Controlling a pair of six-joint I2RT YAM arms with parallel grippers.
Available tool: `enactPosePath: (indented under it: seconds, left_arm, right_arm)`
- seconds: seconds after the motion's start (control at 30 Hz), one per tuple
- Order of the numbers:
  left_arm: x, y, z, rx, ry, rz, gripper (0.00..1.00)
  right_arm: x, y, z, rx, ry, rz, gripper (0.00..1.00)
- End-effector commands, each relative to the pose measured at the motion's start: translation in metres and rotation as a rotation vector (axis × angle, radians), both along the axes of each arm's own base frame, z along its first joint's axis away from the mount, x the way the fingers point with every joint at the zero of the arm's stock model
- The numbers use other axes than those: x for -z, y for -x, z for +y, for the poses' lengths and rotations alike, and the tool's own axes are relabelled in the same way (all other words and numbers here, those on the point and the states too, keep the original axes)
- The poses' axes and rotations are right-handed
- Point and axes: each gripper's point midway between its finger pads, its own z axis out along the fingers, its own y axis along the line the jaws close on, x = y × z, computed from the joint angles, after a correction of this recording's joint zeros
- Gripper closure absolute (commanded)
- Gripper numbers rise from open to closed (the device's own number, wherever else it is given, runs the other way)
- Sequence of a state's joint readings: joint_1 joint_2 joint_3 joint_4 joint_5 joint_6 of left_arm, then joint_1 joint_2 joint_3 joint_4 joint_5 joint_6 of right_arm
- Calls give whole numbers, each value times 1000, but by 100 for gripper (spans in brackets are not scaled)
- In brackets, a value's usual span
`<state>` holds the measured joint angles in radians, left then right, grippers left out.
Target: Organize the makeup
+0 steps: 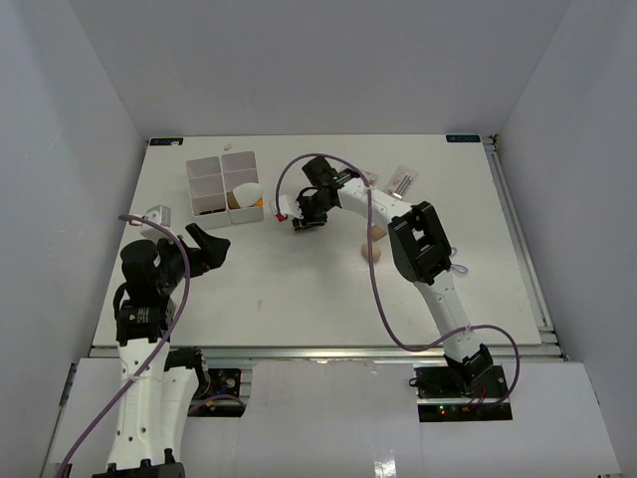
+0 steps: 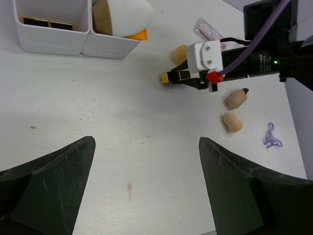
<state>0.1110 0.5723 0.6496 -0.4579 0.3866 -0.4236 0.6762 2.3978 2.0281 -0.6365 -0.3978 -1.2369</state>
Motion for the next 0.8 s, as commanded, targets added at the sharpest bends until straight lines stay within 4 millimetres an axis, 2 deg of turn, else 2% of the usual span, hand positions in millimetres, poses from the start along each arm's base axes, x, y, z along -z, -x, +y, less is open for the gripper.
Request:
enactPosePath:
  seconds: [0.0,0.1,0.17,0.23,0.33,0.4,0.43,0.5,0.57,0.67,0.77]
  left_arm:
    - [-7,2,20,-137,-14,10,2]
    - [-14,5,31,-208,-17,4,2]
    - [-19,8,41,-270,-27,5,2]
    - [-19,13,53,-355,-31,17,2]
    - [-25,22,70,-471,-31,26,2]
    - [-30,26,78,-518,-43,19,2]
    - [-32,28,80,-529,-46,16,2]
    - [-35,30,81,-536,-47,10,2]
    - [-36,30,79,-526,-39,8,2]
    - [-36,31,77,-520,-32,7,2]
    - [-36,32,78,-522,-33,4,2]
  right_arm:
    - [-63,45,24,-106,-131,65,92]
    - [-106,77,53,-167,-199,60,92]
    - [-123,102,75,-206,-236,84,92]
    - [-149,117,102,-235,-298,82,92]
    - [-175,117,143,-151,-412,109,92]
    - [-182,123,161,-89,-466,152,92]
    - [-187,122,170,-68,-501,151,92]
    - [-213,113,200,-24,-644,90,92]
    - [-213,100,215,41,-700,61,92]
    - [-228,78,237,90,-855,-20,92]
    - [-234,56,245,147,-960,-113,92]
